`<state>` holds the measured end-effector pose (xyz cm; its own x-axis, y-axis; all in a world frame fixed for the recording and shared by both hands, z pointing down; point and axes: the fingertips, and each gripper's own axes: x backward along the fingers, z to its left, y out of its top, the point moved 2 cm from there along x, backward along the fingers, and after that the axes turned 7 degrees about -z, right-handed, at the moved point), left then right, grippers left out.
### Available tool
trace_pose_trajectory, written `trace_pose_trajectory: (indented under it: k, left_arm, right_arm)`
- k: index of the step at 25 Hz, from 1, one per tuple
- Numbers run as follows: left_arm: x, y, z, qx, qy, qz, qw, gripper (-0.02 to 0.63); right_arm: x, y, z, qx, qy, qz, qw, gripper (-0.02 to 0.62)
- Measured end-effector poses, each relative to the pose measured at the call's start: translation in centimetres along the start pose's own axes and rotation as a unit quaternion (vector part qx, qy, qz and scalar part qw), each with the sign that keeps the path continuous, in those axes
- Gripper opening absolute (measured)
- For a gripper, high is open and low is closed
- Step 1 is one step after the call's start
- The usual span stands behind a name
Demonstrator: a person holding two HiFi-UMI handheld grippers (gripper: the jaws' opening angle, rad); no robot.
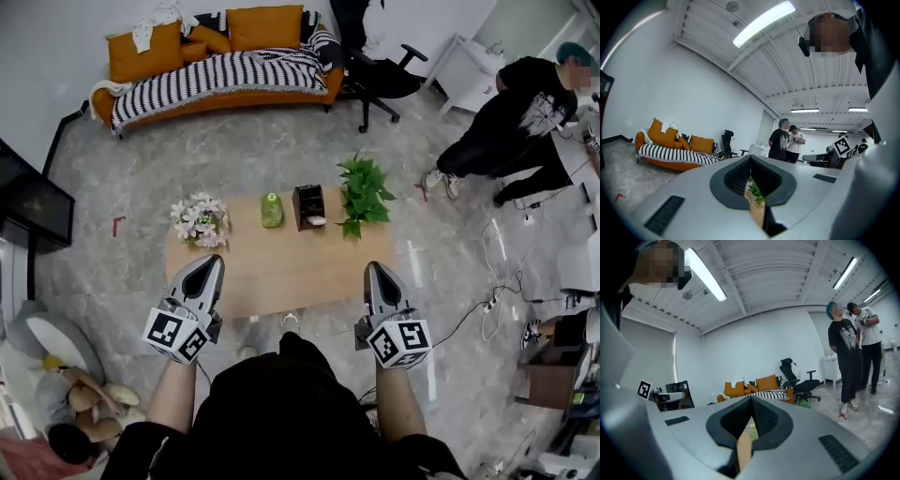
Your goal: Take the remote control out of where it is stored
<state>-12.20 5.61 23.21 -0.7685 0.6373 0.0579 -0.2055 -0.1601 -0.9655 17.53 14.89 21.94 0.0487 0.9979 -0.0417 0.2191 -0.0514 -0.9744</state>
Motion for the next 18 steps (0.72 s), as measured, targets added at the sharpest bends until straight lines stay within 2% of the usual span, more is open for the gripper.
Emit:
trace_pose_trajectory:
  k: [7, 12, 16, 18]
  left_arm:
    - [-5.8, -5.3, -0.5, 0.027, 0.010, 0.029, 0.9992, 0.008]
    - [-10.5, -9.0, -0.9, -0.005, 0.017, 0.062, 0.9980, 0.008]
    - [-12.6, -11.2, 0.0, -0.031, 0.041, 0.109, 0.9927, 0.008]
    - [-13.2, -12.5, 0.6, -0.031, 0.046, 0.125, 0.9906, 0.008]
  right_arm:
    - [-4.1, -1.2, -4.6, -0.029, 0.025, 0.029, 0.999, 0.006]
    - [-6.8, -4.3, -8.3, -0.042, 0.035, 0.065, 0.996, 0.006]
    - [-8.6, -6.6, -9.8, -0.049, 0.042, 0.086, 0.994, 0.006]
    - [-9.0, -8.0, -10.1, -0.044, 0.050, 0.100, 0.993, 0.006]
